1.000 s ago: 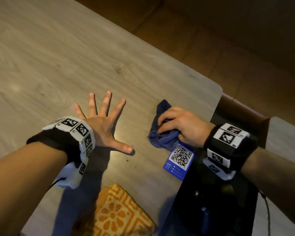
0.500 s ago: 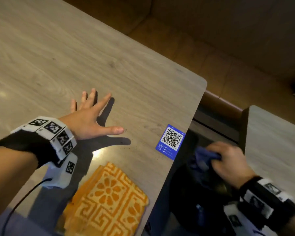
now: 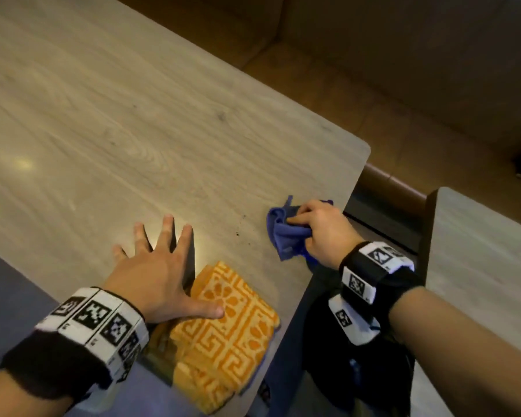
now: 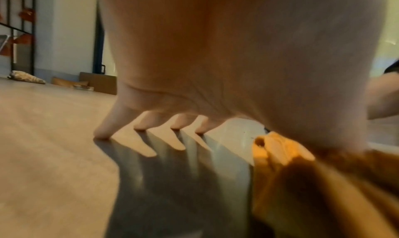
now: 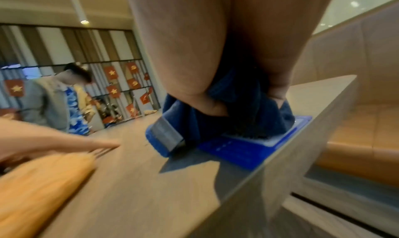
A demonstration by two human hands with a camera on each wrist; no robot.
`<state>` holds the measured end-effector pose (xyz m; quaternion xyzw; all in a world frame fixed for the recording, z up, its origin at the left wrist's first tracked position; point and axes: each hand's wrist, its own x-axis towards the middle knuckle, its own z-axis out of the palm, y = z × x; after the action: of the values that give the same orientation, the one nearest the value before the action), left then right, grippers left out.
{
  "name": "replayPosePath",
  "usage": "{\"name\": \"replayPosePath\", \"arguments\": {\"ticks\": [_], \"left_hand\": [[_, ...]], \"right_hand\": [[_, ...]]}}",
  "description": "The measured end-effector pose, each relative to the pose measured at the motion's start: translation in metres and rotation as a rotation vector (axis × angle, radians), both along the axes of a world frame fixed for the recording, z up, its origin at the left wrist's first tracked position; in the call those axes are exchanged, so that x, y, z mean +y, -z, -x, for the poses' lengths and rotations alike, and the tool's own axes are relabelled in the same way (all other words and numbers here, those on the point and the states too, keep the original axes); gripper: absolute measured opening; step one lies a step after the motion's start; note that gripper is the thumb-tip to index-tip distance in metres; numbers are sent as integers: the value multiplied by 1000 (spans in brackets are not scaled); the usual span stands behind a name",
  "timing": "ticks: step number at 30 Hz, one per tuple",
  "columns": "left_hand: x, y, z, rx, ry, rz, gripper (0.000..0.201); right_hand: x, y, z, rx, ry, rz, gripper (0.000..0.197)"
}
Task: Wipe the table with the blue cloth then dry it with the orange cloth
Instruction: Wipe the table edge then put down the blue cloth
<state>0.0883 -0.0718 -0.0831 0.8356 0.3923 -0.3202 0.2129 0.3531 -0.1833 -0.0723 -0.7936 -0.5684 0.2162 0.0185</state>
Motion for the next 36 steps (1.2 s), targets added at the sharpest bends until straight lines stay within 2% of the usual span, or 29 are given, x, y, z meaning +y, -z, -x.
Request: {"name": "replayPosePath", "arguments": {"ticks": [7,9,12,13,15,17,18,22,24,27,29,31,33,34,36], "left_hand": [[-1,6,6,-41,2,-7,163],[-1,8,5,-38,8,-17,162],[-3,13,4,-36,6,-17,161],[-3,15,4,-35,9,-23,161],[-3,17,3,-29,10,-35,161],[-3,17,3,-30,3,-32,161],[-3,16,3,-30,0,-28,161],[-4,15,2,-38,5,-38,161],[-5,14,3,-47,8,-40,161],[-4,13,4,-49,7,-35,161],[-5,15,4,-47,7,-36,161],[-5,17,4,-46,8,-35,160],[-6,18,4,-51,3,-40,160],[-6,18,4,-57,1,-42,160],[-5,18,3,-66,-4,-47,160]], "right_hand": [[-29,-17,48,128,-97,29,45],[-18,-30,35,180,30,-93,43],[38,-37,1,81,305,-335,36],[63,-33,-9,30,349,-328,31],[108,-17,-21,-26,385,-168,20],[136,-2,-19,-58,298,35,11],[142,4,-14,-77,216,79,12],[101,9,17,-32,-155,-70,28],[65,6,27,69,-222,-92,35],[25,-2,35,137,-226,-17,43],[21,-12,33,197,-122,-63,44],[43,-18,24,202,75,-251,39],[83,-10,15,139,192,-274,31],[99,-4,16,86,179,-190,27],[115,8,24,-33,35,-65,26]]}}
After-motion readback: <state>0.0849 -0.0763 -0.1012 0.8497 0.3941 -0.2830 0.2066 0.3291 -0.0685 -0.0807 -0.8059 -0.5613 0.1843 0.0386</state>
